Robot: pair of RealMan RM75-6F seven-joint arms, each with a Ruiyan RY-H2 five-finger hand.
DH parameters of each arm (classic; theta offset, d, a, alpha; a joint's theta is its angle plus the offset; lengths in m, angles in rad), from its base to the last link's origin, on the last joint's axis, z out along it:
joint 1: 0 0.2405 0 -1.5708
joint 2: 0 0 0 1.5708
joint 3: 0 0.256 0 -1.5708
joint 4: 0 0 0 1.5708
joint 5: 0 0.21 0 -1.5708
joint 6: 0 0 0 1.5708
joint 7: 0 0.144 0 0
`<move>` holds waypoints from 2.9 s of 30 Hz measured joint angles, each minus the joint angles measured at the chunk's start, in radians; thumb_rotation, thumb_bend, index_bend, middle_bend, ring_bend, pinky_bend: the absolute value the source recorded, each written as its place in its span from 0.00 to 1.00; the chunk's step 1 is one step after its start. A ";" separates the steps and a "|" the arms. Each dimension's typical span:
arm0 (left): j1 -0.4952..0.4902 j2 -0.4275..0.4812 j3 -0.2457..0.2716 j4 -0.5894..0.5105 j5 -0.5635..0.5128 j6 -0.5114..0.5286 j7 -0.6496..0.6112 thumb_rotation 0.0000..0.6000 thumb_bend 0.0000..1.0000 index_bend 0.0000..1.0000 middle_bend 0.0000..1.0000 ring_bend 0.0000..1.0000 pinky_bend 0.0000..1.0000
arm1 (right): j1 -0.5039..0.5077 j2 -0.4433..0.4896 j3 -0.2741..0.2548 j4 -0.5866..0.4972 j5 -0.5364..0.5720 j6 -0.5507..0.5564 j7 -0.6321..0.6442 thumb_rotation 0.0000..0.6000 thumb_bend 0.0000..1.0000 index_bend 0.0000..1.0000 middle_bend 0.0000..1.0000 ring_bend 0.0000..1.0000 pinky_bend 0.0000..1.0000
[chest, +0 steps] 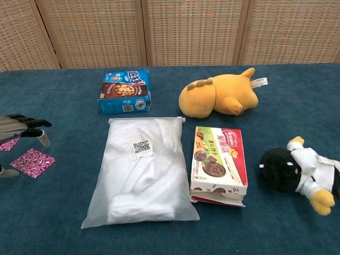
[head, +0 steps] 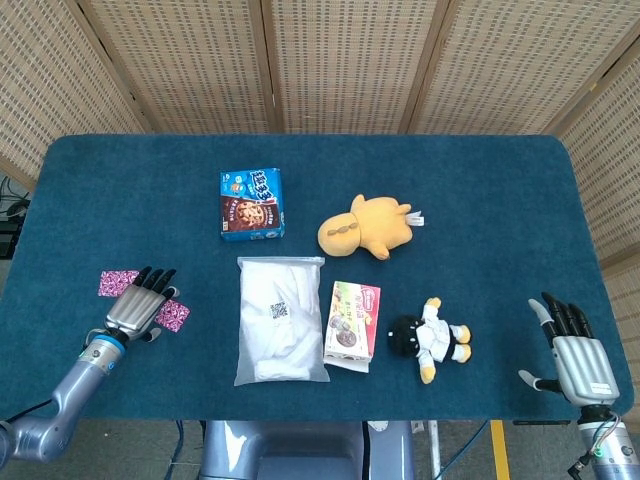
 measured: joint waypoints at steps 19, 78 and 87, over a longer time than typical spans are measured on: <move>-0.010 -0.011 0.003 0.013 -0.039 -0.017 0.022 1.00 0.27 0.24 0.00 0.00 0.00 | 0.000 -0.001 0.000 0.001 0.001 -0.001 -0.002 1.00 0.00 0.00 0.00 0.00 0.00; -0.009 -0.019 0.005 0.017 -0.073 -0.009 0.021 1.00 0.30 0.46 0.00 0.00 0.00 | -0.001 0.001 0.000 0.001 0.000 0.001 0.005 1.00 0.00 0.00 0.00 0.00 0.00; -0.008 -0.026 0.007 0.021 -0.073 -0.006 0.023 1.00 0.31 0.48 0.00 0.00 0.00 | -0.002 0.002 0.000 0.001 -0.002 0.003 0.008 1.00 0.00 0.00 0.00 0.00 0.00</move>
